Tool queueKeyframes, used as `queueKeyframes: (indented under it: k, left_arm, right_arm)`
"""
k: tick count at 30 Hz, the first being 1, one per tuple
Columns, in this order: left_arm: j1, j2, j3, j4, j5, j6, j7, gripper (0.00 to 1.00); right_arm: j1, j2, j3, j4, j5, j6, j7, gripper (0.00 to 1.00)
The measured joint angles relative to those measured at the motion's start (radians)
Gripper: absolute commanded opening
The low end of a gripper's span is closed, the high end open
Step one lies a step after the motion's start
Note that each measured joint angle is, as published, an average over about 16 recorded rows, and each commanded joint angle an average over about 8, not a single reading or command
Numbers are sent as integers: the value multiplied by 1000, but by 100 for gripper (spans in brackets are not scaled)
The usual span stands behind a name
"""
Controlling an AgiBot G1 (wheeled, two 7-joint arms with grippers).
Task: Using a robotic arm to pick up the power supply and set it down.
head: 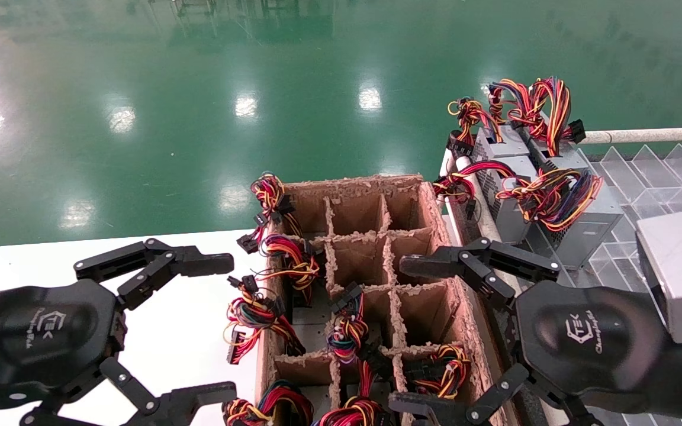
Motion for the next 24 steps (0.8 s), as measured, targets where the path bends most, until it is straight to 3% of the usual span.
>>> queueKeyframes:
  k: [16, 24]
  left_arm:
    - [0, 0, 0, 0, 0, 0, 0, 99]
    - [0, 0, 0, 0, 0, 0, 0, 0]
  right_arm:
    - [0, 0, 0, 0, 1, 0, 0, 100]
    - [7, -20, -3, -21, -17, 41, -2, 100]
